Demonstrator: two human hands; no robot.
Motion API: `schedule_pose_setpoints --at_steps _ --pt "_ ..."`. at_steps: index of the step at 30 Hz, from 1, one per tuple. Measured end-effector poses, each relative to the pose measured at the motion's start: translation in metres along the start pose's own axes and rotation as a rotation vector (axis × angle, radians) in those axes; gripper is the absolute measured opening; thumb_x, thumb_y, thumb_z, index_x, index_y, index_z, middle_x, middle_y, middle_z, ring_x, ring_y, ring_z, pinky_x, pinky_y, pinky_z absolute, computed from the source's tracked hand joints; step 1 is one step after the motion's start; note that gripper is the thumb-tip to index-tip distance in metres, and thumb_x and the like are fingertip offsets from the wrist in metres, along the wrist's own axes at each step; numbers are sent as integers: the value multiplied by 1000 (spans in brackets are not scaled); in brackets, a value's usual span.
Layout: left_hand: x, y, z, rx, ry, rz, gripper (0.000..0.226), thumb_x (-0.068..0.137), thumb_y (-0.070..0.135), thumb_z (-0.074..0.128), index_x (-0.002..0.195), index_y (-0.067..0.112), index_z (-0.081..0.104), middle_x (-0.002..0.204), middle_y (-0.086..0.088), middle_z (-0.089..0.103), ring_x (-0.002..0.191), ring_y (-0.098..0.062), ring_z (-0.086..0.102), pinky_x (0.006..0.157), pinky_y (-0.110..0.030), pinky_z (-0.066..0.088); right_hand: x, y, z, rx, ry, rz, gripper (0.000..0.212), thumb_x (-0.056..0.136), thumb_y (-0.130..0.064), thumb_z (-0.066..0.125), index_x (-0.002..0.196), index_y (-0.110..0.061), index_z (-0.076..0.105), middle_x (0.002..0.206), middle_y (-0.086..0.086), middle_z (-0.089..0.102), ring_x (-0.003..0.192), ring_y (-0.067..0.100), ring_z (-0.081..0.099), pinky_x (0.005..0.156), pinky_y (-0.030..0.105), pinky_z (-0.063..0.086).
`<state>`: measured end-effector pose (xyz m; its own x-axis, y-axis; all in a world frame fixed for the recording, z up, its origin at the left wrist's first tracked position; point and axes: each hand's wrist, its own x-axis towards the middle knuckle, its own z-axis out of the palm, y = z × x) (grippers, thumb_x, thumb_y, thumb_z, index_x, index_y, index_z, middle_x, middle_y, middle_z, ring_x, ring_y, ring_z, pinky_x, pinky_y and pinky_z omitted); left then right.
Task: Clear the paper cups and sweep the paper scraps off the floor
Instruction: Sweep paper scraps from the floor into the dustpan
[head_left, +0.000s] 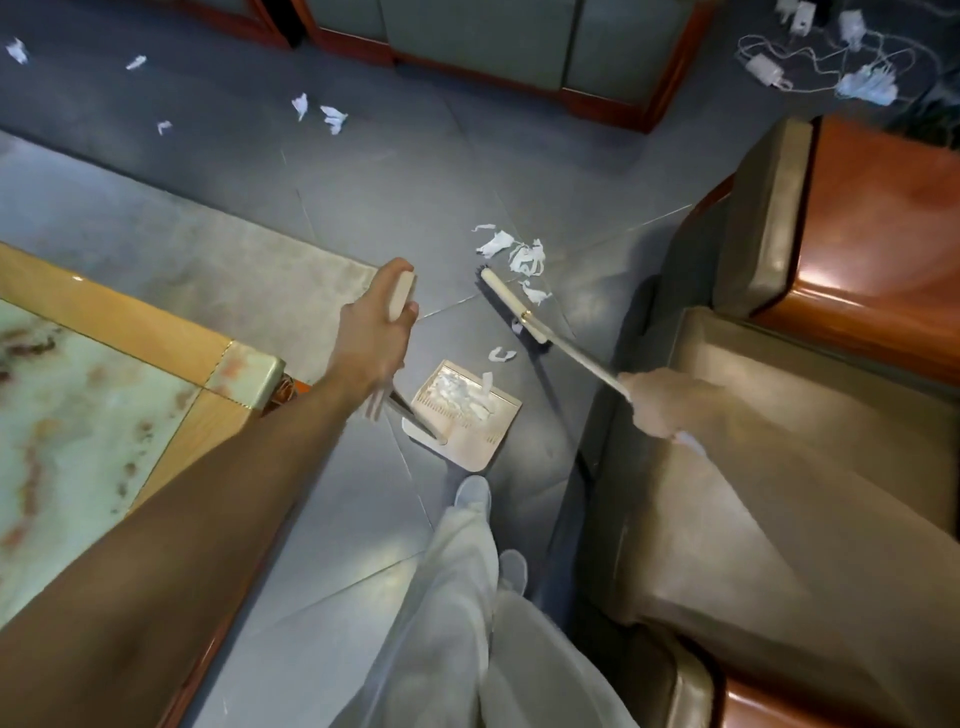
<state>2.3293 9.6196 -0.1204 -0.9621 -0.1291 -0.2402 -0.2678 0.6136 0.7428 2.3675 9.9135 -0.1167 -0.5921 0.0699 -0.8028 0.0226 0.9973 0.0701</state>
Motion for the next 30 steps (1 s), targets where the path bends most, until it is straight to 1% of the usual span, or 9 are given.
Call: schedule_pose_setpoints --at_steps 2,5,7,9,12,18,21,25,30 --pt "15 1 2 -1 -7 -3 34 100 20 47 128 37 45 96 -16 57 57 -17 51 42 -21 44 4 -10 2 8 -78 -11 49 98 -10 43 146 -12 35 118 13 59 76 21 60 51 23 46" --pt "29 9 5 -17 -22 -13 34 100 19 47 129 37 44 94 -15 57 54 -18 51 45 -32 52 -2 -8 0 83 -206 -53 52 101 -18 42 151 -21 26 120 8 56 81 14 58 58 19 47" --pt "40 16 5 -25 -35 -15 35 100 18 47 131 35 44 93 -14 57 53 -17 50 55 -40 56 -10 0 -16 83 -262 -72 61 100 -18 43 154 -27 16 105 1 57 71 10 58 55 19 48" --pt "48 22 3 -32 -53 2 35 100 16 47 131 33 44 93 -14 57 52 -17 50 54 -36 55 -19 10 -30 84 -291 -78 68 97 -18 48 153 -33 13 93 -6 54 66 9 59 54 19 51" --pt "57 28 0 -35 -96 20 35 100 15 47 130 34 44 88 -12 56 50 -17 49 47 -29 52 -37 23 -45 163 -313 -75 71 95 -17 52 152 -37 16 83 -15 51 57 7 54 50 15 45" --pt "82 34 -4 -20 -79 29 32 100 21 47 128 37 43 94 -11 57 60 -22 54 63 -46 57 -37 35 -88 334 -307 -62 71 95 -16 54 151 -40 18 69 -1 60 52 9 48 51 19 47" --pt "100 43 0 -4 -53 33 34 100 21 48 129 39 41 98 -7 55 71 -18 56 69 -47 58 -26 46 -116 395 -270 -50 73 94 -16 57 152 -36 17 64 2 58 49 10 48 53 21 47" --pt "124 55 7 -4 -48 28 34 101 24 48 128 42 39 99 -10 59 68 -23 59 63 -44 59 2 70 -149 500 -265 -64 77 94 -16 60 154 -30 15 56 3 56 46 11 48 48 20 45" --pt "150 82 27 -27 19 -3 37 100 22 49 133 36 40 100 -3 55 71 -16 58 64 -44 59 57 99 -201 600 -224 -39 69 94 -14 60 151 -28 23 56 4 55 47 10 46 48 23 44"
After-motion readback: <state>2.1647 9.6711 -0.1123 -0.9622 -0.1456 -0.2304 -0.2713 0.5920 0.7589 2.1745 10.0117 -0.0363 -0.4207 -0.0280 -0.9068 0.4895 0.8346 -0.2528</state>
